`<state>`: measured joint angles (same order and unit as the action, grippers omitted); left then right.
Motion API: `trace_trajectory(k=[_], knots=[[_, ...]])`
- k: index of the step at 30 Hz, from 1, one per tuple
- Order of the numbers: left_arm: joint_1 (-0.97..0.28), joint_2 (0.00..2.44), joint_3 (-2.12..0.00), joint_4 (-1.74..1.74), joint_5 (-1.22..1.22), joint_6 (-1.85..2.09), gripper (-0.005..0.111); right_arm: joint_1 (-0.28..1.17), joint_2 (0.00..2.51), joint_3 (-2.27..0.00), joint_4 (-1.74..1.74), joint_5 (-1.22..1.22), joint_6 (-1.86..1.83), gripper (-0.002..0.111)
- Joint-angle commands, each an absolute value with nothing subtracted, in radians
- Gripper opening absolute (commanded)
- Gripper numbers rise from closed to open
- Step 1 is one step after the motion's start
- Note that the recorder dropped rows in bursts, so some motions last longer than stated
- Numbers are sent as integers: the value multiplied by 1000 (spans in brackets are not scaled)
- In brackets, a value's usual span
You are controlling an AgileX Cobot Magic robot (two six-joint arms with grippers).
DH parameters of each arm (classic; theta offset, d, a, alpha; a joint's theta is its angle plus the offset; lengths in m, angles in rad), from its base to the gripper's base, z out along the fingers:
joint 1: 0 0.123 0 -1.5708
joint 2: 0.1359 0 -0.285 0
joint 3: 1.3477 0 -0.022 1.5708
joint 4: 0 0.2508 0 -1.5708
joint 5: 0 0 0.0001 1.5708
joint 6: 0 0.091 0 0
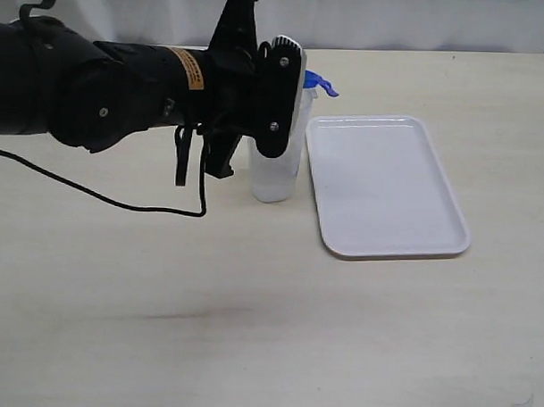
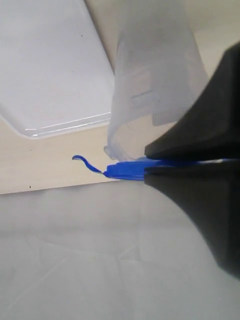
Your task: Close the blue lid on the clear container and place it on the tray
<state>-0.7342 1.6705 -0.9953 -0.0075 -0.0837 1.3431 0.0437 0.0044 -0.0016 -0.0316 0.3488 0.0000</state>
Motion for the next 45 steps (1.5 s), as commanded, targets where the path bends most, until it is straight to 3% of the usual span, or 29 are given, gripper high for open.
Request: trace_trajectory(k=[1, 45], knots=[[-740, 1663, -1003, -14, -33, 1343, 0, 38, 0, 0, -31, 346, -6, 4], [-744, 1649, -1003, -14, 16, 1333, 0, 38, 0, 0, -31, 346, -6, 4]])
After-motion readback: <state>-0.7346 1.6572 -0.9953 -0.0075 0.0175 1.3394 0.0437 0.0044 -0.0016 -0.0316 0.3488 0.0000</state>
